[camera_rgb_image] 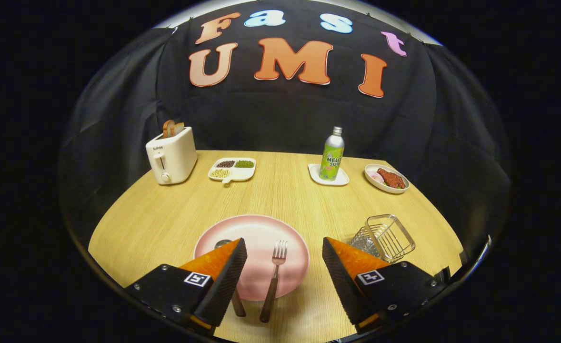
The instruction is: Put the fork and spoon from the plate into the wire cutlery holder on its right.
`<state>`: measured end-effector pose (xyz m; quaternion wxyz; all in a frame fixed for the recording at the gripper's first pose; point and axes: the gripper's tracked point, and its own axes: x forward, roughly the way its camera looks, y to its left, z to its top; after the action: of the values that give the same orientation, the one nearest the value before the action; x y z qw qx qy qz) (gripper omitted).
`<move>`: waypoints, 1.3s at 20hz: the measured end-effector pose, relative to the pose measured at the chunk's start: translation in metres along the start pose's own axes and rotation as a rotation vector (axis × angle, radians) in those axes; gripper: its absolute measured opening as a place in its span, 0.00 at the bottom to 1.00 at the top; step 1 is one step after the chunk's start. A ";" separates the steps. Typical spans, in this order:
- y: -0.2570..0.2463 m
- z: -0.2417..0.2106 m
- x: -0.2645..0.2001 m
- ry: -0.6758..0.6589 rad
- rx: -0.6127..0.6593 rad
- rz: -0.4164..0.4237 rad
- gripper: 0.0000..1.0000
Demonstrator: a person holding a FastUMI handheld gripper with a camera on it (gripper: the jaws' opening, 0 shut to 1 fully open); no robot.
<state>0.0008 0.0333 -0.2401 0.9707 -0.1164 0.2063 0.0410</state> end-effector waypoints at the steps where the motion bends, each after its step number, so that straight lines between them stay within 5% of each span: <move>1: 0.003 -0.007 0.003 0.016 -0.013 0.008 0.94; 8: 0.018 -0.045 0.020 0.125 -0.012 0.041 0.73; 15: 0.016 -0.072 0.035 0.210 -0.024 0.019 0.38; 26: 0.012 -0.085 0.044 0.274 -0.043 -0.009 0.08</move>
<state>0.0065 0.0253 -0.3357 0.9309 -0.1424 0.3356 0.0248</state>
